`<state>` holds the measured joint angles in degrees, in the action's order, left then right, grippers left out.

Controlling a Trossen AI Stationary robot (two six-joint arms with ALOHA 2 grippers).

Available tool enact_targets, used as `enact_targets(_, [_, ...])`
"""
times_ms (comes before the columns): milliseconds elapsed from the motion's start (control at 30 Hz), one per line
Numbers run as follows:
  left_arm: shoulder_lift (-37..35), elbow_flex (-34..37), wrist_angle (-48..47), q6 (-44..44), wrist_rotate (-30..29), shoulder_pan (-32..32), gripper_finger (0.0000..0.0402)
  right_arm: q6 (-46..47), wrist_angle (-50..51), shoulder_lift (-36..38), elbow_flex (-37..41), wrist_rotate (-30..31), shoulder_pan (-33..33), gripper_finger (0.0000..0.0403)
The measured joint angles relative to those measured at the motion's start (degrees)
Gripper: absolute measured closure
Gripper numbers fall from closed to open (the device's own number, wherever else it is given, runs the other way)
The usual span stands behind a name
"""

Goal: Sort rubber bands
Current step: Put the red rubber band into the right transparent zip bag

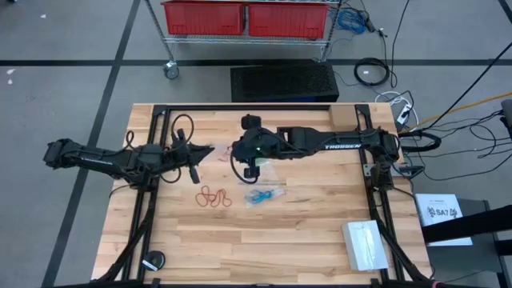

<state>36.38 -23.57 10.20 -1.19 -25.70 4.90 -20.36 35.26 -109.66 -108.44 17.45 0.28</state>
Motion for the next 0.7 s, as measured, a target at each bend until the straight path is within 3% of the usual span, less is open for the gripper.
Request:
enact_targets(500, [3.09, 0.00, 2.67, 0.45, 1.70, -0.01, 0.0401, 4.58, -1.50, -3.48, 0.04, -4.67, -1.89, 0.0401])
enact_targets(700, [4.30, 0.00, 4.68, 0.70, 1.67, -0.01, 0.0401, 6.01, -1.94, -3.48, 0.02, -5.89, -2.21, 0.0363])
